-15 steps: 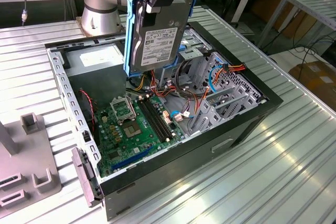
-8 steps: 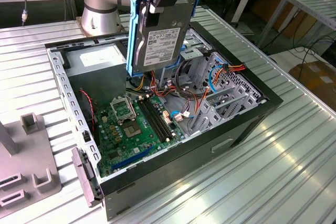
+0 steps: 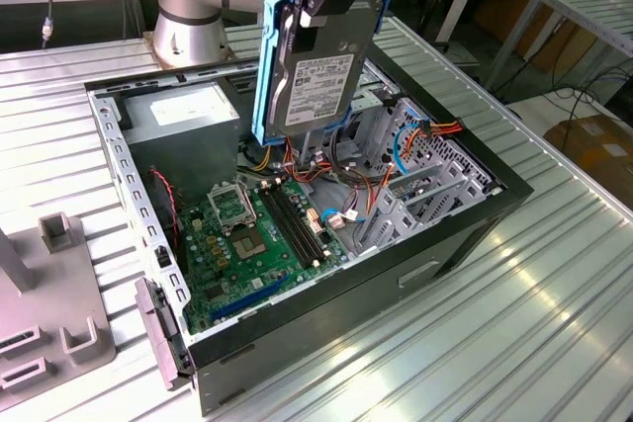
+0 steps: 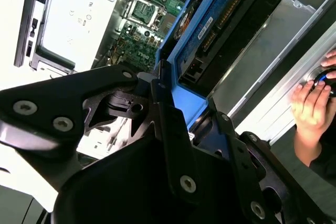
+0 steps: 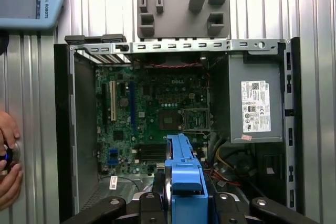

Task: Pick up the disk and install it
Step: 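Insert the disk into the insertion slot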

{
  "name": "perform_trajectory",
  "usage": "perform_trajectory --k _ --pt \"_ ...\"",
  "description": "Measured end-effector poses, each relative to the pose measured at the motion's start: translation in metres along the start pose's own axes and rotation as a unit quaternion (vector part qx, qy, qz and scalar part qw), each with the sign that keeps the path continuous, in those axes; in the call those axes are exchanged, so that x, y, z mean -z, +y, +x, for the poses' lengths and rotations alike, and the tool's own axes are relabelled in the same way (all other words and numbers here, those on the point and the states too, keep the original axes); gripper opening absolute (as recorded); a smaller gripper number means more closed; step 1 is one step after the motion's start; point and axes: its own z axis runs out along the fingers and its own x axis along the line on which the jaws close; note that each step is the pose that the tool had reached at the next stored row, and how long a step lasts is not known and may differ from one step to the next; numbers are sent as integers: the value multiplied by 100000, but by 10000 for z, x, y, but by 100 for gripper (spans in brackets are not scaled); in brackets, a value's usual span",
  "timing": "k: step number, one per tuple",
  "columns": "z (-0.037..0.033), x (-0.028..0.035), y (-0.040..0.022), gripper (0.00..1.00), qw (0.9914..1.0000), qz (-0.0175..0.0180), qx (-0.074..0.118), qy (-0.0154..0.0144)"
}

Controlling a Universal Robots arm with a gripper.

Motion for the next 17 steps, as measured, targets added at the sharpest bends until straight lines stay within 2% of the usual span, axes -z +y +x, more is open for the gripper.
perform_trajectory --k 7,11,15,17 --pt "151 -3 -7 37 100000 1 -2 100" --pt "269 -7 -11 37 100000 6 -2 183" --pt "342 -12 -16 37 99999 14 -4 331" --pt "352 -16 -24 37 99999 16 -3 407"
